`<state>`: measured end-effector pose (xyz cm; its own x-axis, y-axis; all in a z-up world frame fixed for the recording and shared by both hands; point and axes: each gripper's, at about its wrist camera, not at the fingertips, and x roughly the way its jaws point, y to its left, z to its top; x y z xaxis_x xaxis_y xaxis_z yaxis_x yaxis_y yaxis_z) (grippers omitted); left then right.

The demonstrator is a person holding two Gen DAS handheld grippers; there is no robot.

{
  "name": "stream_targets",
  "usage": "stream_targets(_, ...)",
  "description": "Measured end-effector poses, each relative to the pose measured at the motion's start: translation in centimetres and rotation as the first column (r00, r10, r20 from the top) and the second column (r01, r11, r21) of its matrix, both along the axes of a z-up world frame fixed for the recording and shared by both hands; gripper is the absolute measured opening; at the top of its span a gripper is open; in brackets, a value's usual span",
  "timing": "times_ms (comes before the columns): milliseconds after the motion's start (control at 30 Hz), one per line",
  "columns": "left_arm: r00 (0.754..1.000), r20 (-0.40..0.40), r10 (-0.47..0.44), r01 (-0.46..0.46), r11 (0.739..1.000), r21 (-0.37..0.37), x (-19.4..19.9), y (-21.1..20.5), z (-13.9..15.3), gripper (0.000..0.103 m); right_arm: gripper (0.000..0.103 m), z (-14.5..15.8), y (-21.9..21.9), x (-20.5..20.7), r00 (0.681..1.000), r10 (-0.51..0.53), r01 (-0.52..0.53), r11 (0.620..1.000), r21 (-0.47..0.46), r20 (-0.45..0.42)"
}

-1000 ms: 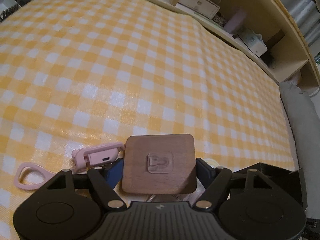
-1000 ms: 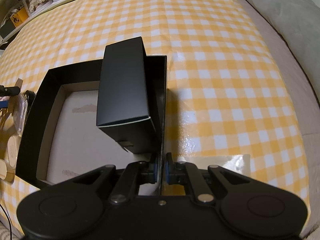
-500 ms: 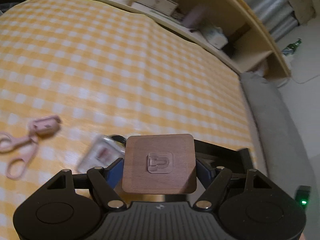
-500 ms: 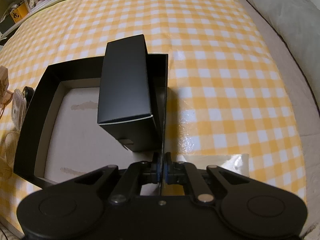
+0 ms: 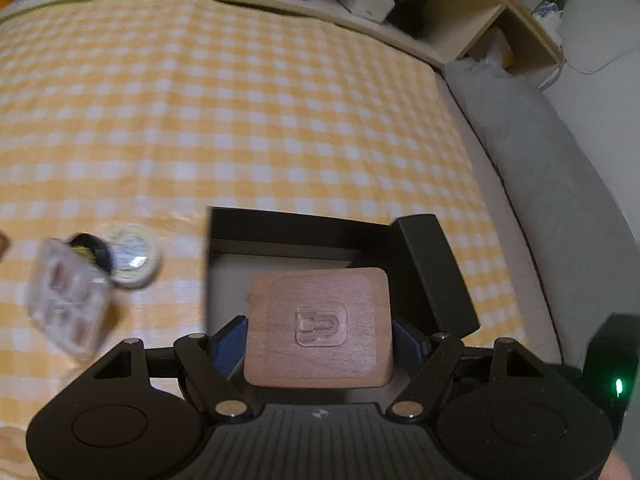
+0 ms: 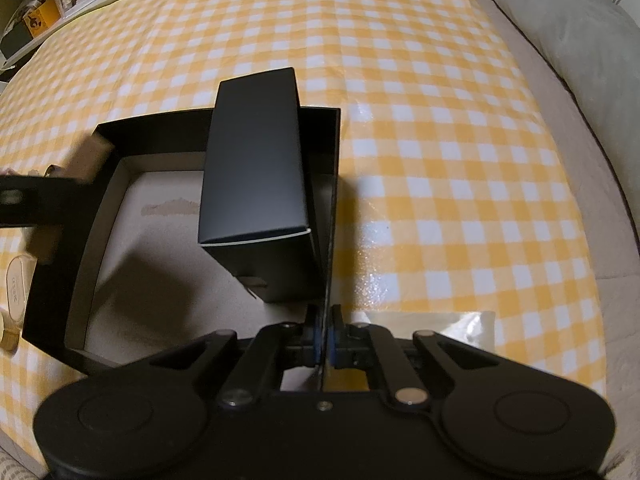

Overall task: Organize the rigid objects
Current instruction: 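Lower the wooden compact into the open box and open the left tool, then withdraw the left tool from the open box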

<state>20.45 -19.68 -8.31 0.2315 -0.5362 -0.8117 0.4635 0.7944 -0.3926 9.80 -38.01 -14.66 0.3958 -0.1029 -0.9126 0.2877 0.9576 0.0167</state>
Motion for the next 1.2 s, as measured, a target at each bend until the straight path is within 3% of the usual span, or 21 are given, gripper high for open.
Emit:
stream_targets(200, 0.999, 0.041, 0.017, -0.019, 0.999, 0.039, 0.6, -2.9, -1.6, 0.076, 0.005, 0.0, 0.1, 0.0, 1.0, 0.002, -0.002, 1.0, 0.0, 0.003)
stream_targets(400, 0.997, 0.071, 0.033, -0.032, 0.999, -0.012, 1.3, -3.4, -3.2, 0.077, 0.005, 0.0, 0.0, -0.1, 1.0, 0.005, -0.005, 1.0, -0.002, 0.003)
stream_targets(467, 0.995, 0.089, 0.048, -0.047, 0.999, -0.021, 1.4, -3.6, -3.8, 0.082, 0.005, 0.1, 0.1, -0.1, 1.0, 0.006, -0.006, 1.0, -0.003, 0.003)
stream_targets(500, 0.993, 0.112, 0.048, -0.045, 0.999, -0.028, 1.3, -3.6, -3.9, 0.09, 0.005, 0.3, 0.1, -0.1, 1.0, 0.009, -0.009, 1.0, -0.001, 0.005)
stream_targets(567, 0.995, 0.099, 0.028, -0.024, 0.999, -0.047, 1.4, -3.5, -4.1, 0.092, 0.005, 0.3, 0.1, -0.1, 1.0, 0.012, -0.012, 1.0, -0.003, 0.004)
stream_targets(800, 0.992, 0.117, -0.046, 0.047, 0.999, -0.005, 0.8, -1.8, -3.0, 0.087, 0.005, 0.3, 0.1, -0.1, 1.0, 0.013, -0.013, 1.0, -0.004, 0.006)
stream_targets(1200, 0.982, 0.163, -0.09, 0.083, 0.995, 0.052, -1.5, 0.8, 0.1, 0.089, 0.005, 0.3, 0.1, -0.2, 1.0, 0.012, -0.012, 1.0, -0.002, 0.007)
